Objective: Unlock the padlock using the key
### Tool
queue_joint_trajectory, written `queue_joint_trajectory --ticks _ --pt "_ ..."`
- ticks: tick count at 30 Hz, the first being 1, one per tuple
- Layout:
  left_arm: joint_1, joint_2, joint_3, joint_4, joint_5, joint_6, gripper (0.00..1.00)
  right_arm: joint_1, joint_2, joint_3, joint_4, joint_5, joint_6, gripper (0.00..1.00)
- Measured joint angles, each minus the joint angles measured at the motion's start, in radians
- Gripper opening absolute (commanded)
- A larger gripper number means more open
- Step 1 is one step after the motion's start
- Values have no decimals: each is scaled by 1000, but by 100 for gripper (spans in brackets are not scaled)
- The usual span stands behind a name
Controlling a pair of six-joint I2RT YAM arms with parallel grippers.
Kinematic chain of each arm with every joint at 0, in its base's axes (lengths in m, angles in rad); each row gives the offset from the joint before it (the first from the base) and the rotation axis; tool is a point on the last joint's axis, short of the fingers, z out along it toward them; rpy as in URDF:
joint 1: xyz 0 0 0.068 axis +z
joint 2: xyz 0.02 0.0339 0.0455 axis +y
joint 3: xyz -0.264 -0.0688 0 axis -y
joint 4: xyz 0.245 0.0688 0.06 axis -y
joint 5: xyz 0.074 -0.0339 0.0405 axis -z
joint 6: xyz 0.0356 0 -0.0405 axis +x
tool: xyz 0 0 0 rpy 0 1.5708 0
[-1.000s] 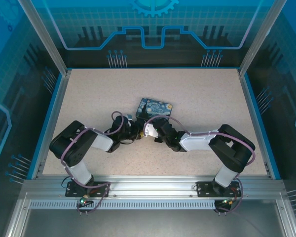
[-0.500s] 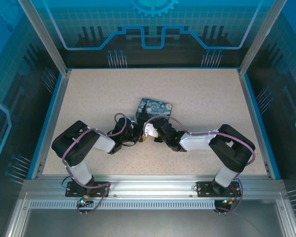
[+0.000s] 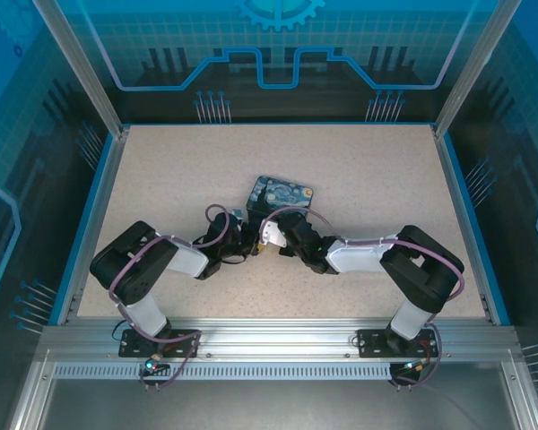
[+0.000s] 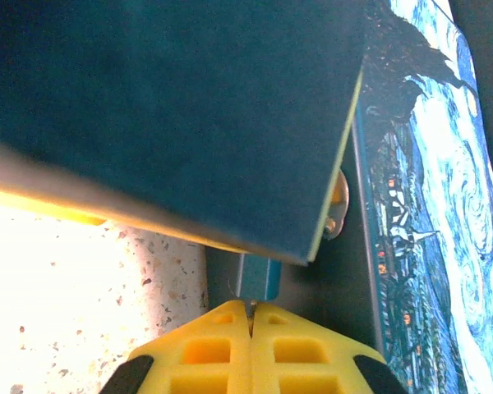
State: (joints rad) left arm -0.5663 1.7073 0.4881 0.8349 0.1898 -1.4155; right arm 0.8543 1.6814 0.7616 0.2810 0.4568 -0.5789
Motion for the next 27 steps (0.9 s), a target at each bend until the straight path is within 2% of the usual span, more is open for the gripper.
queue_joint_trajectory --ticks 3,6,8,17,27 --pt "0 0 0 1 -9 0 52 -1 0 3 0 4 3 0" --pt "-1 0 0 14 -18 1 43 -2 0 4 -1 3 1 0" --pt "-3 0 0 34 -22 -1 41 -3 0 5 -2 -2 3 0" --pt "-6 3 0 95 -17 -28 48 -16 -27 12 -20 -40 26 0" --pt "-7 27 0 121 -17 -46 48 -18 -28 13 -32 -51 39 0"
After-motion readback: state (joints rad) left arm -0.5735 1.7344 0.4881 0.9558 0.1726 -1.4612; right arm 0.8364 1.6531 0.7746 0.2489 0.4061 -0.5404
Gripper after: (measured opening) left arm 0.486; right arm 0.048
